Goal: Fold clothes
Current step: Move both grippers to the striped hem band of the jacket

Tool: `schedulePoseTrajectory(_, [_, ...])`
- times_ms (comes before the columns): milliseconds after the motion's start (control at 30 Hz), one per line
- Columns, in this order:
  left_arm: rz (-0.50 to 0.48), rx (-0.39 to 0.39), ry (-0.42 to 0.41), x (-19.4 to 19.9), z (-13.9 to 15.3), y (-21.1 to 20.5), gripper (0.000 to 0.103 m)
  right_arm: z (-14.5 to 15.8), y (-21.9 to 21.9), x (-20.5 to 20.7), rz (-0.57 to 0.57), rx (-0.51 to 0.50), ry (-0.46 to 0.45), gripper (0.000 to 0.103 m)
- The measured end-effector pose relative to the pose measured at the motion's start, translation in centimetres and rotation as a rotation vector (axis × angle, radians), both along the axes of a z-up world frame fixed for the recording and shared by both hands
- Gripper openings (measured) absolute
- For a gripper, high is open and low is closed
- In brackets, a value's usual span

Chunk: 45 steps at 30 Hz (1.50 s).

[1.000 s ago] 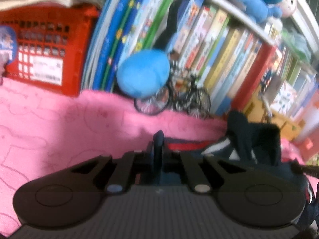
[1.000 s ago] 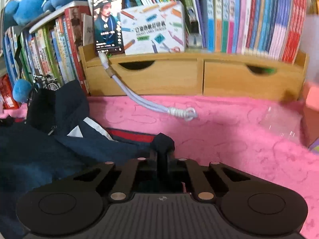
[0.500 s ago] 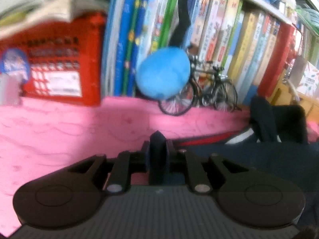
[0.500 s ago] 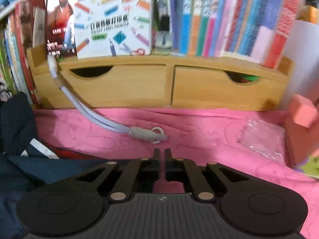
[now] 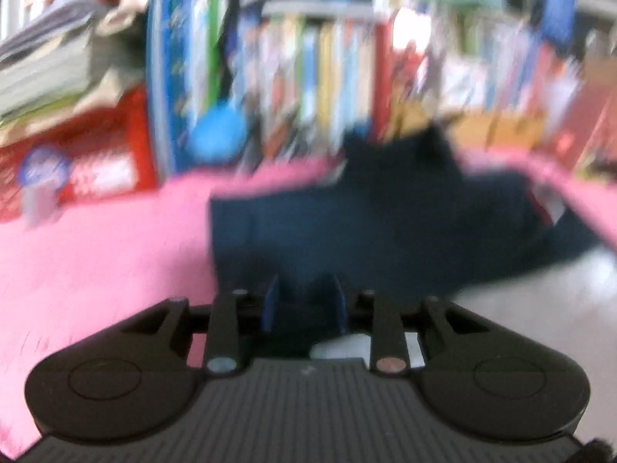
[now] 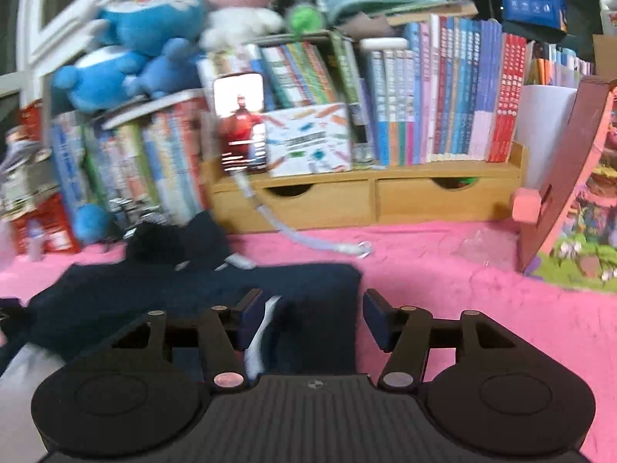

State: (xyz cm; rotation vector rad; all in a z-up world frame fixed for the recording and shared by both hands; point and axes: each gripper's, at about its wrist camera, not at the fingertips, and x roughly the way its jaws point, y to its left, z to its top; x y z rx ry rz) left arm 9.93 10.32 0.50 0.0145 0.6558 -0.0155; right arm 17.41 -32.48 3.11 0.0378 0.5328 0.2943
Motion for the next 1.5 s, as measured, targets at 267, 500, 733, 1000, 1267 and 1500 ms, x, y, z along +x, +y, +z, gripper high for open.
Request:
schedulePoseTrajectory(267, [0.036, -0.039, -0.097, -8.3, 2.2, -2.1, 0.048, -0.2, 2.2, -10.8, 0.089, -0.046, -0.005, 0.070])
schedulePoseTrajectory(500, [-0.042, -0.068, -0.153, -16.9, 1.5, -7.1, 0.053, -1.2, 2.8, -21.2, 0.171, -0.099, -0.091, 0.082])
schedulePoseTrajectory(733, [0.060, -0.135, -0.129, -26.0, -0.3, -11.0, 0.053, -2.8, 1.8, -31.7, 0.057, -0.051, -0.115, 0.083])
schedulePoseTrajectory(1000, [0.082, -0.010, -0.083, -29.4, -1.4, -13.9, 0.069, -3.7, 3.5, -40.7, 0.037, -0.010, -0.154, 0.094])
schedulePoseTrajectory(1267, [0.095, -0.013, -0.045, -29.2, -2.4, -14.2, 0.070, -5.0, 6.2, -40.9, 0.107, -0.113, -0.110, 0.094])
schedulePoseTrajectory(1500, [0.097, -0.007, -0.030, -29.9, -2.9, -14.6, 0.071, -5.1, 6.0, -40.4, 0.117, -0.114, -0.096, 0.094])
